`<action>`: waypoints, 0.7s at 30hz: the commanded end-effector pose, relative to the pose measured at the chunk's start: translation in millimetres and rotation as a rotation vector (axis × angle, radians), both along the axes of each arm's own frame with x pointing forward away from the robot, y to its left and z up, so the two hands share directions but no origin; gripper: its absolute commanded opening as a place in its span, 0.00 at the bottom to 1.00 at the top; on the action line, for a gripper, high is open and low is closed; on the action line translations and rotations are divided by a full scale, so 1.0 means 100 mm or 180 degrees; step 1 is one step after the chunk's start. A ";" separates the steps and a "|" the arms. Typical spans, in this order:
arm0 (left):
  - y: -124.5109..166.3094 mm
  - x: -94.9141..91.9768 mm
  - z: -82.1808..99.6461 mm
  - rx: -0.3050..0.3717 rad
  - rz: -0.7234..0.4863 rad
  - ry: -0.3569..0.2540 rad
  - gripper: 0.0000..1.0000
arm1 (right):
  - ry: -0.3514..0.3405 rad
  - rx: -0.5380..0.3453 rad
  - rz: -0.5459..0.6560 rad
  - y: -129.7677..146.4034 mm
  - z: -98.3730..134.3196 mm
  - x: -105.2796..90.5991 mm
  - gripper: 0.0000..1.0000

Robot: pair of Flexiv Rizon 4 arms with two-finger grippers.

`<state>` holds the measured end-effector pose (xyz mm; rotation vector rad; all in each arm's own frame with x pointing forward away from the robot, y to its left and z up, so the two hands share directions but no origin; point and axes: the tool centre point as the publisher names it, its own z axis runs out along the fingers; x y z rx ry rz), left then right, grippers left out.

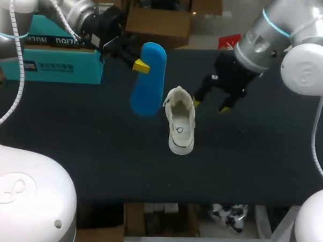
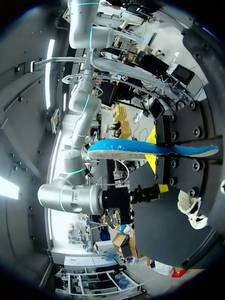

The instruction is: Open the shoe tongue, take the insole out of the shoe, put the insole back into the shoe, and pack the shoe into the shoebox

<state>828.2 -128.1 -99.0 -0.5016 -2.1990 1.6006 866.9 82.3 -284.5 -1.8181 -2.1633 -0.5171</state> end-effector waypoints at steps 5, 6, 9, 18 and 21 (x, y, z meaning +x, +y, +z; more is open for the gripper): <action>-0.16 -0.40 0.12 -0.0175 0.0786 0.0210 0.00 | 0.0218 0.0416 -0.0019 -0.15 0.02 -0.08 1.00; -0.17 -0.41 0.11 -0.0200 0.0845 0.0266 0.00 | 0.0218 0.0416 -0.0019 -0.15 0.02 -0.08 1.00; -0.22 -0.41 0.08 -0.0242 0.0986 0.0368 0.00 | 0.0218 0.0416 -0.0019 -0.15 0.02 -0.08 1.00; -0.28 -0.47 0.04 -0.0259 0.1166 0.0505 0.00 | 0.1675 0.0692 -0.0937 -0.06 0.14 -0.34 1.00; -0.29 -0.51 0.05 -0.0259 0.1189 0.0534 0.00 | 0.1675 0.0692 -0.0937 -0.06 0.14 -0.34 1.00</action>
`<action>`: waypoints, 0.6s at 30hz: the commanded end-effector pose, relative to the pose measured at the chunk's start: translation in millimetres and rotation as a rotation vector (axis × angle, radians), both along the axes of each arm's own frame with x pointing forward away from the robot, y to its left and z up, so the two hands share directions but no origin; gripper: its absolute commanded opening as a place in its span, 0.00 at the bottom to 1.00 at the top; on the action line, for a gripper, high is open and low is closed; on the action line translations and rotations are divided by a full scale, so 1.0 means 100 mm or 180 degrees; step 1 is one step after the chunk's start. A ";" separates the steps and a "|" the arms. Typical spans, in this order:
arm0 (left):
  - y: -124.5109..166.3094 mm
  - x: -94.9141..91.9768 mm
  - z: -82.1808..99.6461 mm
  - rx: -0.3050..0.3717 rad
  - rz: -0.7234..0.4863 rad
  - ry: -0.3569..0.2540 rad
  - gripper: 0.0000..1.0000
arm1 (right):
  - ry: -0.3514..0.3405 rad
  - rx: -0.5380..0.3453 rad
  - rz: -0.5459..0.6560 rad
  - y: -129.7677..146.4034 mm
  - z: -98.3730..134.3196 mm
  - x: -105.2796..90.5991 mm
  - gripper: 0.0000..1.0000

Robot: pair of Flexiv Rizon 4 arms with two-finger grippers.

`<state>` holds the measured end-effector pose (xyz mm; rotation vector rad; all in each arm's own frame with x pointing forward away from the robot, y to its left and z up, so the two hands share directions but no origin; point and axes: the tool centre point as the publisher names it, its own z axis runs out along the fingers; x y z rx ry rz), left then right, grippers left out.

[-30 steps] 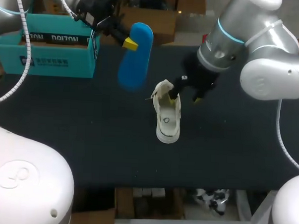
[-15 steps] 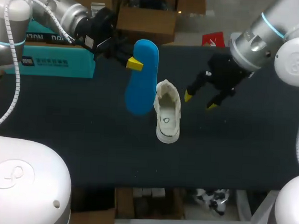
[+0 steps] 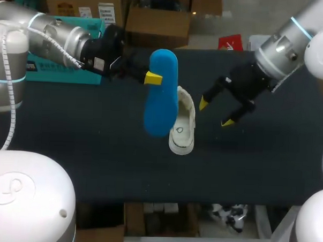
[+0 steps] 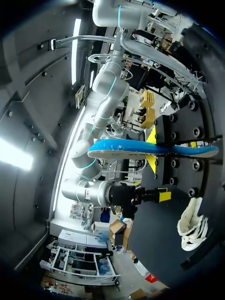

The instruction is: Open the shoe tongue, take the insole out of the shoe, put the insole back into the shoe, and pack the shoe into the shoebox

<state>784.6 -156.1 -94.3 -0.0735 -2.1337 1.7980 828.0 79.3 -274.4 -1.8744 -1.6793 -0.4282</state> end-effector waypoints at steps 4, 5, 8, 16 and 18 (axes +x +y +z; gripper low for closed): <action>-0.02 -0.10 -0.01 0.0028 0.0314 0.0001 0.00 | 0.0684 0.0108 -0.0252 -0.03 0.04 0.05 1.00; -0.03 -0.10 -0.01 0.0013 0.0298 0.0030 0.00 | 0.0684 0.0108 -0.0252 -0.03 0.04 0.05 1.00; -0.06 -0.08 0.02 0.0005 0.0280 0.0069 0.00 | 0.0684 0.0108 -0.0252 -0.03 0.04 0.05 1.00; -0.08 -0.05 0.12 0.0003 0.0295 0.0045 0.00 | 0.1557 0.0954 -0.0865 0.05 0.02 0.03 1.00; -0.08 -0.04 0.13 0.0000 0.0291 0.0034 0.00 | 0.1587 0.1293 -0.0958 0.08 -0.01 0.01 1.00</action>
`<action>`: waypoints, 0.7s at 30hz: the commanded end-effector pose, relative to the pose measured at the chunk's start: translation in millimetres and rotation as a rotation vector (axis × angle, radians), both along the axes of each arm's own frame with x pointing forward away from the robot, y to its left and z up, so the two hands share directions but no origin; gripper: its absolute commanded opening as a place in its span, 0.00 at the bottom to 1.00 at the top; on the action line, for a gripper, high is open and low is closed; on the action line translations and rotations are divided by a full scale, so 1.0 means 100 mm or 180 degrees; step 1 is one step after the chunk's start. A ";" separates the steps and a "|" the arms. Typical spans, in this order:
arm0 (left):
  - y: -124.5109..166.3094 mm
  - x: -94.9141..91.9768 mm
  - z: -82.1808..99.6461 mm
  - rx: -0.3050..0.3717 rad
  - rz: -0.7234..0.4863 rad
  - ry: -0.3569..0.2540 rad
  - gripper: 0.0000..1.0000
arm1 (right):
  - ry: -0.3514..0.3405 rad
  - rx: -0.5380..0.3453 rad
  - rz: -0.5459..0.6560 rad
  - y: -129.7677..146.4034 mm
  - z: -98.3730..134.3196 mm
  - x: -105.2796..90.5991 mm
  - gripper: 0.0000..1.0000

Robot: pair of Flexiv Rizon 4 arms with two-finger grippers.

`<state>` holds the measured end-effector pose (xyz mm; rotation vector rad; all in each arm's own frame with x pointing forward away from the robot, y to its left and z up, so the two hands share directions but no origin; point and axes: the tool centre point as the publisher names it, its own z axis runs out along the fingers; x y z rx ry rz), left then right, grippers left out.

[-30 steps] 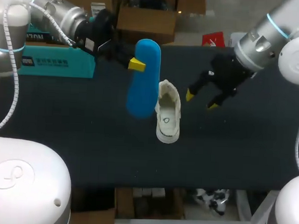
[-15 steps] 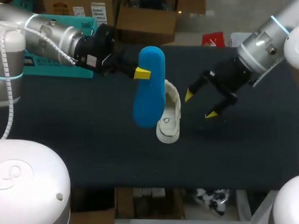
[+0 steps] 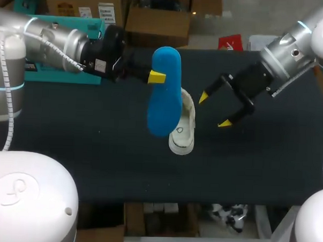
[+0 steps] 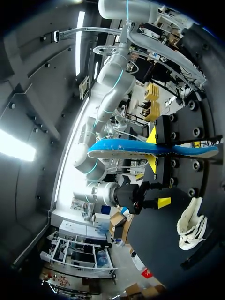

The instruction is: Open the shoe tongue, take the insole out of the shoe, put the insole back into the shoe, and pack the shoe into the shoebox

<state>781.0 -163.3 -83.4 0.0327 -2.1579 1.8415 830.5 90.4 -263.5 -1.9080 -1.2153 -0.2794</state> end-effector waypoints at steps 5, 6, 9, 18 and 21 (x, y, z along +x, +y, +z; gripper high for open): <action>-0.01 0.06 0.03 -0.0004 -0.0017 -0.0037 0.00 | 0.0350 0.1043 -0.0446 0.00 -0.13 -0.06 1.00; -0.01 0.08 0.03 -0.0004 -0.0025 -0.0038 0.00 | 0.0350 0.1043 -0.0446 0.00 -0.13 -0.06 1.00; -0.03 0.12 0.04 -0.0012 -0.0086 -0.0063 0.00 | 0.0350 0.1043 -0.0446 0.00 -0.13 -0.06 1.00; -0.16 0.22 0.03 0.0029 -0.0241 -0.0181 0.00 | 0.0820 0.0905 -0.0808 0.07 -0.04 -0.07 1.00; -0.19 0.24 0.01 0.0002 -0.0274 -0.0244 0.00 | 0.0930 0.0887 -0.0998 0.11 -0.02 -0.09 1.00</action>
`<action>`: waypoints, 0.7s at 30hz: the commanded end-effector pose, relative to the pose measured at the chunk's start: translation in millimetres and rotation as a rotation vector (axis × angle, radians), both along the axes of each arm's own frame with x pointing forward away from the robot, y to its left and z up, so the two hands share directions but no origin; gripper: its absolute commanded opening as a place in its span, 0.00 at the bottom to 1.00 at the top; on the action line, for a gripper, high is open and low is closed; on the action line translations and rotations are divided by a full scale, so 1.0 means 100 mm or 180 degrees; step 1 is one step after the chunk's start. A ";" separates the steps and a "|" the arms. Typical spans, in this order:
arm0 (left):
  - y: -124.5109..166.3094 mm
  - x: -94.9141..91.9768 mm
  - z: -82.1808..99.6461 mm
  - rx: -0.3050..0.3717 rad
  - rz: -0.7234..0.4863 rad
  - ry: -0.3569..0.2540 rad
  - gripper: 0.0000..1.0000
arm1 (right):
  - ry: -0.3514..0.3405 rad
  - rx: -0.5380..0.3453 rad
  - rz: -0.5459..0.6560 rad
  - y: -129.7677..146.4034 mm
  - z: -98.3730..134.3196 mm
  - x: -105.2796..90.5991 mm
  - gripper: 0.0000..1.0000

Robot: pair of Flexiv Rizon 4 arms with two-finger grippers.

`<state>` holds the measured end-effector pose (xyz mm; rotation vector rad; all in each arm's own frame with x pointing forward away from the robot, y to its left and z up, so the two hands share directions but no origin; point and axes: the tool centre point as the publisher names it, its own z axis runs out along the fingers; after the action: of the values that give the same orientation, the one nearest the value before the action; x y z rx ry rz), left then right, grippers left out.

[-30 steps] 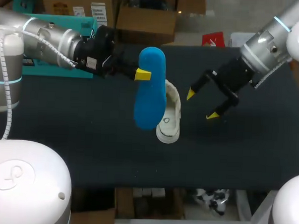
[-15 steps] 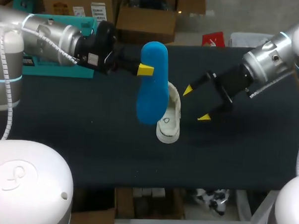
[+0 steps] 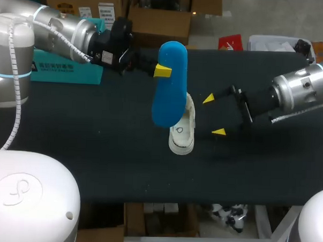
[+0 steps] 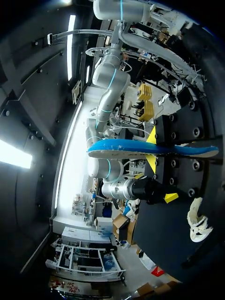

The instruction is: Open the shoe tongue, take the insole out of the shoe, put the insole back into the shoe, and pack the shoe into the shoebox

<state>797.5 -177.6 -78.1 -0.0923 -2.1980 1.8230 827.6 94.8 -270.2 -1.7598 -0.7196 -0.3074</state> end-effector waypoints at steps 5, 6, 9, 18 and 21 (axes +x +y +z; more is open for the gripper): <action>-0.06 0.14 -0.08 -0.0112 -0.0077 -0.0010 0.00 | 0.0183 0.0056 -0.0291 0.11 0.05 -0.10 1.00; -0.06 0.16 -0.09 -0.0123 -0.0066 0.0001 0.00 | 0.0220 0.0048 -0.0315 0.12 0.05 -0.11 1.00; -0.07 0.19 -0.10 -0.0155 -0.0031 0.0030 0.00 | 0.0224 0.0044 -0.0341 0.13 0.05 -0.14 1.00; -0.07 0.21 -0.11 -0.0082 -0.0002 0.0094 0.00 | 0.0270 0.0106 -0.0384 0.15 0.03 -0.15 1.00; -0.07 0.21 -0.11 -0.0082 -0.0002 0.0094 0.00 | 0.0270 0.0106 -0.0384 0.15 0.03 -0.15 1.00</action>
<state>817.6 -183.9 -89.3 -0.0727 -2.1545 1.8399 812.8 110.7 -266.5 -1.7782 -0.5473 -0.3218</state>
